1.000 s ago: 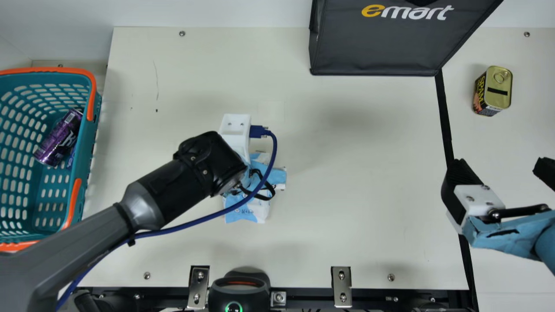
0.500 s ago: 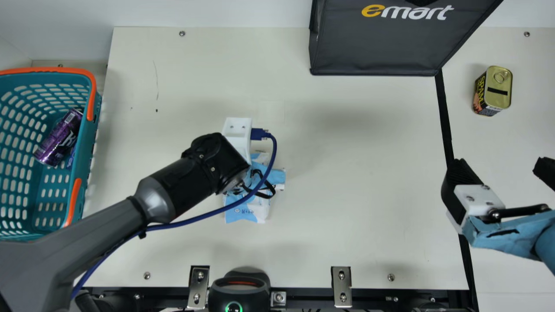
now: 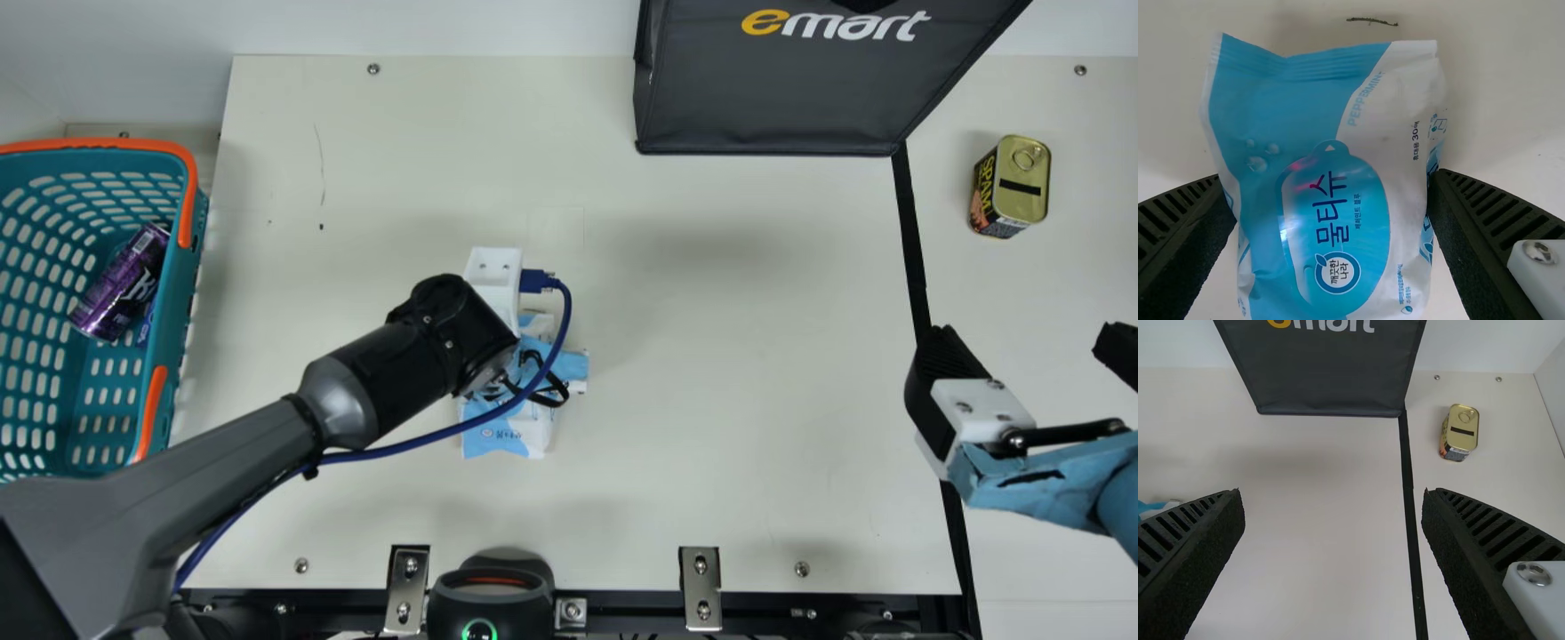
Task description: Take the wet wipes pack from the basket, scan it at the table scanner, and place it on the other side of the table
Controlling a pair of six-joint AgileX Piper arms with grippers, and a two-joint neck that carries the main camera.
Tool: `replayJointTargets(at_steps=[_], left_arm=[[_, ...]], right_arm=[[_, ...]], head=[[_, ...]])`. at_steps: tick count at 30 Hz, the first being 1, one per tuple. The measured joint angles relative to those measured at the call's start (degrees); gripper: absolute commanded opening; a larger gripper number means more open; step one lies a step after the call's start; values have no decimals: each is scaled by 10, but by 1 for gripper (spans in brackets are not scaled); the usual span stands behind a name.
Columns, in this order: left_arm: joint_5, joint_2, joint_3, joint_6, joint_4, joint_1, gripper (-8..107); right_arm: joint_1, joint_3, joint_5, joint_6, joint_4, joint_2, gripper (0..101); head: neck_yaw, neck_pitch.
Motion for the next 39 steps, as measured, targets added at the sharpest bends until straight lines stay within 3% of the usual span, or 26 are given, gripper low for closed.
replayJointTargets(at_steps=[6,21,29,39], left_arm=[[-3,6,0,1,-2,0,90],[-7,2,5,4,0,-4,-8],[-15,-7,11,2,8,-9,-8],[-70,-21,34,-20,49,-17,-8]], right_arm=[[0,0,0,0,0,0,95],[0,0,0,0,0,0,95],[0,0,0,0,0,0,95],[0,0,0,0,0,0,95]], head=[[0,0],[0,0],[0,0],[-1,0]])
